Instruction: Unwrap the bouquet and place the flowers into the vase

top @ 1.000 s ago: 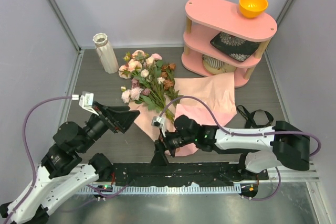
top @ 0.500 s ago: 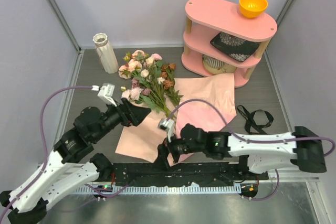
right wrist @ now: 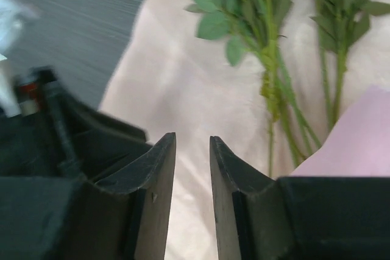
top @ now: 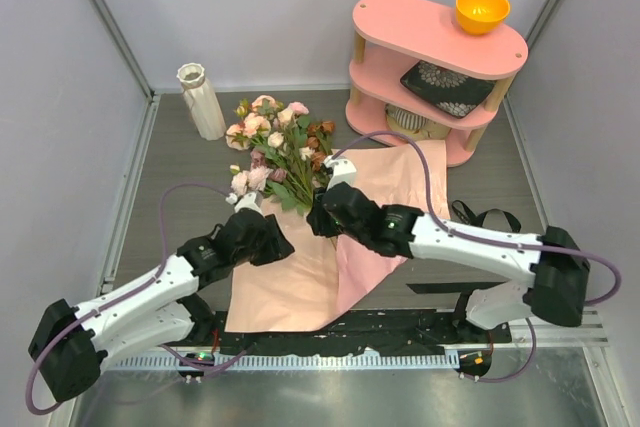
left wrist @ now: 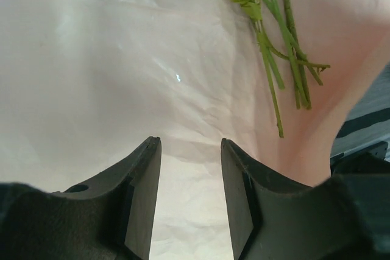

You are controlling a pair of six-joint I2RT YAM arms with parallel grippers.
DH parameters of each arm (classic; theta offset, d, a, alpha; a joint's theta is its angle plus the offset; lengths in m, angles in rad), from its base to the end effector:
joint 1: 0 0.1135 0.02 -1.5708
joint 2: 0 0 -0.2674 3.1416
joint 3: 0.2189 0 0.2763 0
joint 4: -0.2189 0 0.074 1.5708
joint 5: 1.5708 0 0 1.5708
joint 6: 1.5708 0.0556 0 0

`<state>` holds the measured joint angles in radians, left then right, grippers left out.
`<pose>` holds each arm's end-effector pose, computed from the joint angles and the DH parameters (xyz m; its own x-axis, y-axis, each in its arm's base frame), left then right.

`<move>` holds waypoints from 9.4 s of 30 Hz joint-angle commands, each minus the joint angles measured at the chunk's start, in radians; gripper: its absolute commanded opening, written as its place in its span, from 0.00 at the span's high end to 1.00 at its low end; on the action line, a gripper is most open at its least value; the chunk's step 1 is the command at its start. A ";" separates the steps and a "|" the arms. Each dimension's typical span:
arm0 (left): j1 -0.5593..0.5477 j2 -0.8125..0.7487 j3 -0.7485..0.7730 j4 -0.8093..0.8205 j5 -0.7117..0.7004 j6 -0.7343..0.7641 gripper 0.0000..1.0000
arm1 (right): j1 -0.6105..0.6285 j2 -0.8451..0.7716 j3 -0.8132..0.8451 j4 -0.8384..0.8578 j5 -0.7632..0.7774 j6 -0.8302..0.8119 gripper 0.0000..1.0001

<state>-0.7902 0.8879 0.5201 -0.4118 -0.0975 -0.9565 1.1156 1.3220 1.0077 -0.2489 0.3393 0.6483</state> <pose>0.1562 -0.1500 0.1890 -0.8232 -0.3246 -0.4658 -0.0248 0.8402 -0.5417 0.1644 0.2937 0.2788 -0.6238 0.0207 -0.7813 -0.4348 0.8215 0.3689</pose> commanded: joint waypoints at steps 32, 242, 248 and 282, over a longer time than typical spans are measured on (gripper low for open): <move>0.000 0.059 -0.078 0.326 -0.040 0.002 0.43 | -0.028 -0.007 0.193 -0.338 0.013 0.022 0.47; 0.675 0.385 1.008 -0.079 0.091 0.371 0.01 | -0.281 -0.097 -0.085 -0.091 -0.247 -0.228 0.15; 0.675 0.177 0.643 0.028 0.458 0.280 0.07 | -0.335 0.063 0.012 -0.118 -0.238 -0.256 0.37; 0.638 -0.021 0.281 -0.061 0.631 0.294 0.13 | -0.237 0.430 0.293 -0.055 -0.135 -0.541 0.99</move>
<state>-0.1505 0.8692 0.7570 -0.4732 0.5308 -0.6640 0.8471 1.8889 1.2518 -0.2920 0.0772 0.1337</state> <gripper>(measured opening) 0.865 0.045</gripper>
